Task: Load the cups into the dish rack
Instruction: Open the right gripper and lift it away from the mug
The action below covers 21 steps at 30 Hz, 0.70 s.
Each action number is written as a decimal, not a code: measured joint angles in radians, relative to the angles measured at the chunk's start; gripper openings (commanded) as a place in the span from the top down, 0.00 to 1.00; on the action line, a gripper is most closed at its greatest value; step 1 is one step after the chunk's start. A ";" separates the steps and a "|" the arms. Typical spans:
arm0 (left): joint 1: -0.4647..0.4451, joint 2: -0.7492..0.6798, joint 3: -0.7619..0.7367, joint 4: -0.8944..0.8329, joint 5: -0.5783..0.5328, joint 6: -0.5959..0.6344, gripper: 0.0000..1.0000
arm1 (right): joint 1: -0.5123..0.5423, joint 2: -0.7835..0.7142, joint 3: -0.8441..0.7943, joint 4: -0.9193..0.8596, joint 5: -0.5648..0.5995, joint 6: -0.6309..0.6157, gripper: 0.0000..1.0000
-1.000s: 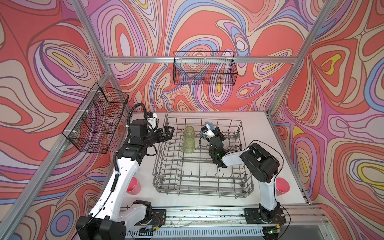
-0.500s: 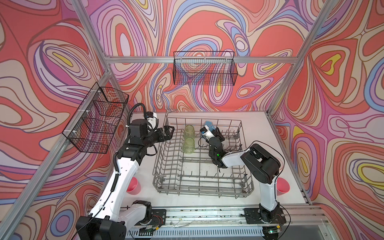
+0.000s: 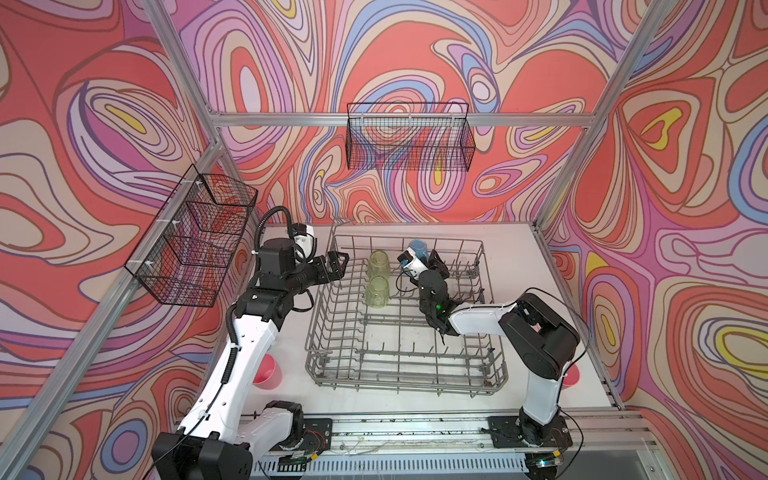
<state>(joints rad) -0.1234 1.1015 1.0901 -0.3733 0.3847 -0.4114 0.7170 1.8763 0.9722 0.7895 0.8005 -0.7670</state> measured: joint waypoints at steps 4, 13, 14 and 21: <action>0.000 -0.004 0.000 0.000 0.000 0.000 0.04 | 0.001 -0.050 -0.014 -0.030 -0.025 0.015 0.49; 0.000 -0.008 0.000 0.000 -0.001 0.000 0.04 | 0.001 -0.119 -0.050 -0.093 -0.066 0.062 0.44; 0.000 -0.008 0.000 0.000 -0.001 0.000 0.04 | 0.001 -0.129 -0.056 -0.101 -0.070 0.068 0.44; 0.000 -0.008 0.000 0.000 -0.004 0.000 0.04 | 0.000 -0.230 -0.076 -0.144 -0.113 0.135 0.44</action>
<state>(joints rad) -0.1234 1.0935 1.0901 -0.3733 0.3809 -0.4114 0.7174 1.6463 0.8967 0.6456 0.6872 -0.6323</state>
